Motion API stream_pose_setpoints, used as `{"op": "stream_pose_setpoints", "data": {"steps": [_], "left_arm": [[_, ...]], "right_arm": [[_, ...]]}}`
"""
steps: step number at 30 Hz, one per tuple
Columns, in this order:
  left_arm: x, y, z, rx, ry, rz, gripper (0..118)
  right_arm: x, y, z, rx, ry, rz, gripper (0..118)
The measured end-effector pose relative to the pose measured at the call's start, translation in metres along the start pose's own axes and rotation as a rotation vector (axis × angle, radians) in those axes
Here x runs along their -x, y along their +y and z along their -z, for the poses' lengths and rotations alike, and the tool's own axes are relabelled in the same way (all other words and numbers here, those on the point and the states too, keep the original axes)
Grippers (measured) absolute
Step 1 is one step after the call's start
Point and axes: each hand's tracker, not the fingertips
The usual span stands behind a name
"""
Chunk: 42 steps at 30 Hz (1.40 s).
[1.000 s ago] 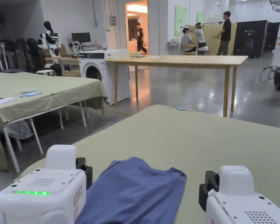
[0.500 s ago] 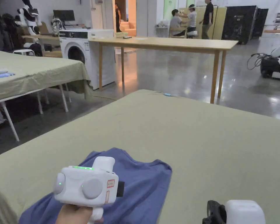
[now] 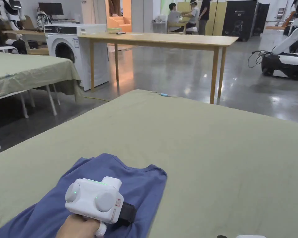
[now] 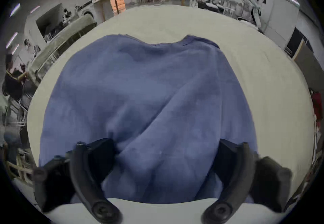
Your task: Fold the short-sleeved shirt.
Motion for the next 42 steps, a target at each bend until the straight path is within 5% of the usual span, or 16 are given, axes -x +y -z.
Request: {"op": "stream_pose_setpoints", "data": {"steps": [2,3,10,14,26,35,42], "left_arm": [[-0.004,0.002,-0.012,-0.053,0.014,0.033,26],[0.001,0.002,-0.028,-0.073,0.029,0.044,3],[0.003,0.016,-0.094,-0.185,-0.040,-0.036,3],[-0.029,0.036,-0.150,-0.308,-0.050,0.077,3],[-0.279,0.083,-0.234,-0.476,-0.392,0.415,3],[-0.478,0.062,-0.210,-0.373,-0.675,0.547,3],[-0.540,0.019,-0.104,-0.137,-0.609,0.555,4]], "right_arm": [[-0.009,-0.002,-0.012,-0.002,-0.015,0.010,1],[-0.013,-0.003,-0.017,-0.005,-0.020,0.016,1],[-0.055,-0.011,-0.075,-0.034,-0.122,0.050,1],[-0.084,-0.020,-0.108,-0.050,-0.187,0.087,1],[-0.160,-0.044,-0.185,-0.082,-0.412,0.205,1],[-0.219,-0.066,-0.202,-0.048,-0.538,0.291,1],[-0.248,-0.088,-0.188,0.010,-0.565,0.359,1]]}}
